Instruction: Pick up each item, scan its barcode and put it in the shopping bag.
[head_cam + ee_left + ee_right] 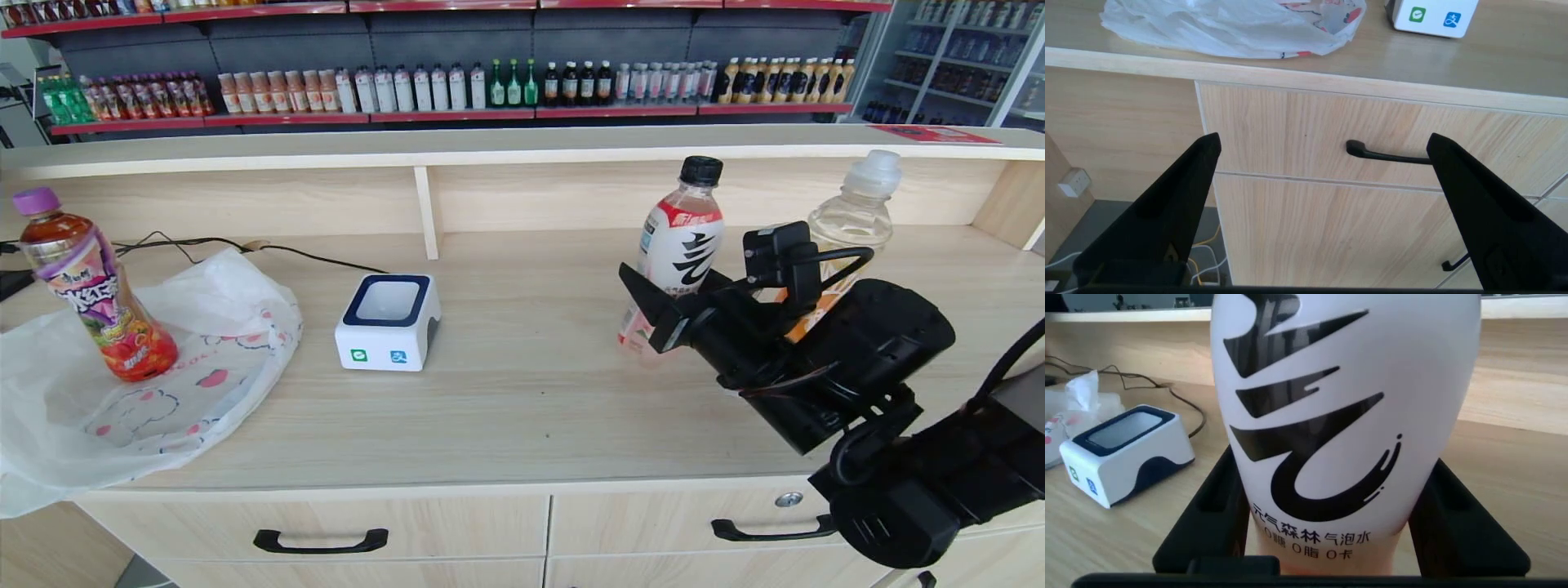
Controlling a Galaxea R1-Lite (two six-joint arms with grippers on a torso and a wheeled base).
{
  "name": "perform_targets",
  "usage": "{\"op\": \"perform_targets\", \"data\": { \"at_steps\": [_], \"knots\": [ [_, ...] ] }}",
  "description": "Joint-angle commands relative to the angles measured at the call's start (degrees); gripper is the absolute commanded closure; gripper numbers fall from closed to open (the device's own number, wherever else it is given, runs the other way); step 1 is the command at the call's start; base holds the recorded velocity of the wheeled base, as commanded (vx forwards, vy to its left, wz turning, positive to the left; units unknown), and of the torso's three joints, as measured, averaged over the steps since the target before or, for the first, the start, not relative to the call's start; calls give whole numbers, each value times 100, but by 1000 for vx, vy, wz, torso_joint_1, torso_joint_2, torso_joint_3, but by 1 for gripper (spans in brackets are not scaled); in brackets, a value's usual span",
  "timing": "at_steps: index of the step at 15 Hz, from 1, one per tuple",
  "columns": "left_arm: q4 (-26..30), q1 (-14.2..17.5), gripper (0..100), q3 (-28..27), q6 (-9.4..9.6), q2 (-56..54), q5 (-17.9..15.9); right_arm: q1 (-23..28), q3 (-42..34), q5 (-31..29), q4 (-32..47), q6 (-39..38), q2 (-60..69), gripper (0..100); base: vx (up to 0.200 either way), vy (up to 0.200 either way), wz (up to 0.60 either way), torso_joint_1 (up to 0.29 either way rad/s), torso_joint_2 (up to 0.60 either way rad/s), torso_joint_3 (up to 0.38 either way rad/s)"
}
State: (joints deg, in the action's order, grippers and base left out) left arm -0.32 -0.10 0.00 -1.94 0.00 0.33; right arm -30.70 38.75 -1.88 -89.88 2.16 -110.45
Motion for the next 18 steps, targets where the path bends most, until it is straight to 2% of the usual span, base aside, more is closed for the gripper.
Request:
{"op": "perform_targets", "data": {
  "at_steps": [1, 6, 9, 12, 16, 18],
  "knots": [
    [5, 10, 0, 0, -8, 9, 2, -323, -149, -6, -12, -75, 313, 100, 0, 0, 0, 0, 0, 0],
    [5, 10, 0, 0, -17, 9, 2, -1281, -799, -225, -12, -40, 744, 100, 0, 0, 0, 0, 0, 0],
    [5, 10, 0, 0, 9, 0, 2, -1562, -1160, -234, -12, 30, 920, 100, 0, 0, 0, 0, 0, 0],
    [5, 10, 0, 0, 9, 9, 2, -1747, -1072, -225, -12, -31, 1034, 100, 0, 0, 0, 0, 0, 0],
    [5, 1, 0, 0, 9, 0, 2, -2635, -834, -234, -12, -304, 1008, 100, 0, 0, 0, 0, 0, 0],
    [5, 1, 0, 0, 9, 0, 2, -2714, -650, -225, -12, -453, 1104, 100, 0, 0, 0, 0, 0, 0]
  ]
}}
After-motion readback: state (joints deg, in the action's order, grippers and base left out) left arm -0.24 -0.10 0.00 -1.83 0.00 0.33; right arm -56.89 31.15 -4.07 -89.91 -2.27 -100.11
